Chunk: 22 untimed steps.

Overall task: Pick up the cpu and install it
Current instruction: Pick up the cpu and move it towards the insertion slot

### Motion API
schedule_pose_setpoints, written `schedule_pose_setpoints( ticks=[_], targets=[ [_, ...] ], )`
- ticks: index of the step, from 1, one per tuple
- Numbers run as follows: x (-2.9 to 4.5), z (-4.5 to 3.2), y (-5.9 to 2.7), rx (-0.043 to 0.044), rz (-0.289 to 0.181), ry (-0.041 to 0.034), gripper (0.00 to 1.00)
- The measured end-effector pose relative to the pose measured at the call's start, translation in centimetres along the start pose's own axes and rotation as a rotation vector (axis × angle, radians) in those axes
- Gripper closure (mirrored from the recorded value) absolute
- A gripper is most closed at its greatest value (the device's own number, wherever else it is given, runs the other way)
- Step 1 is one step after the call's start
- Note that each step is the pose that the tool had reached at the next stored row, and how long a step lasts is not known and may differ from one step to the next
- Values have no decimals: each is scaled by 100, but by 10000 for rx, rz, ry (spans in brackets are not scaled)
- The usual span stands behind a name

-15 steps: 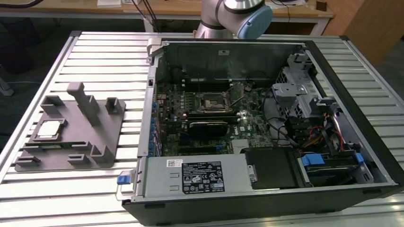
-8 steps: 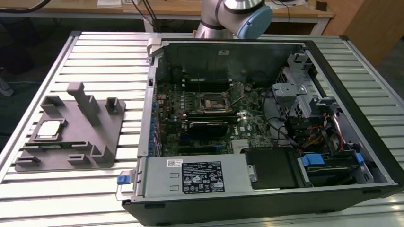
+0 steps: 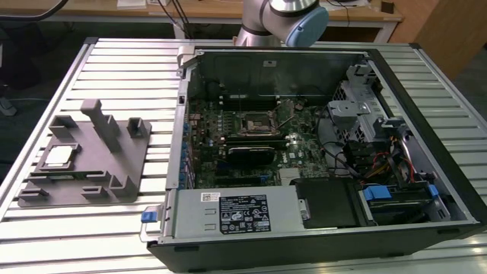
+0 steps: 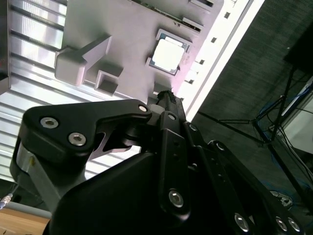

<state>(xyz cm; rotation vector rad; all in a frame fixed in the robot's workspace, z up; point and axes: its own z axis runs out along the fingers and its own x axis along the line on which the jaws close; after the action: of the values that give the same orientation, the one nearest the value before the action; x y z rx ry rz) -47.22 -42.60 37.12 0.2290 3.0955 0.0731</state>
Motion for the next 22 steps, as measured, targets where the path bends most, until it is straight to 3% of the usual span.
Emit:
schedule_pose_setpoints(
  ticks=[22],
  targets=[
    [5, 151, -7, 0, 0, 0, 89]
  ],
)
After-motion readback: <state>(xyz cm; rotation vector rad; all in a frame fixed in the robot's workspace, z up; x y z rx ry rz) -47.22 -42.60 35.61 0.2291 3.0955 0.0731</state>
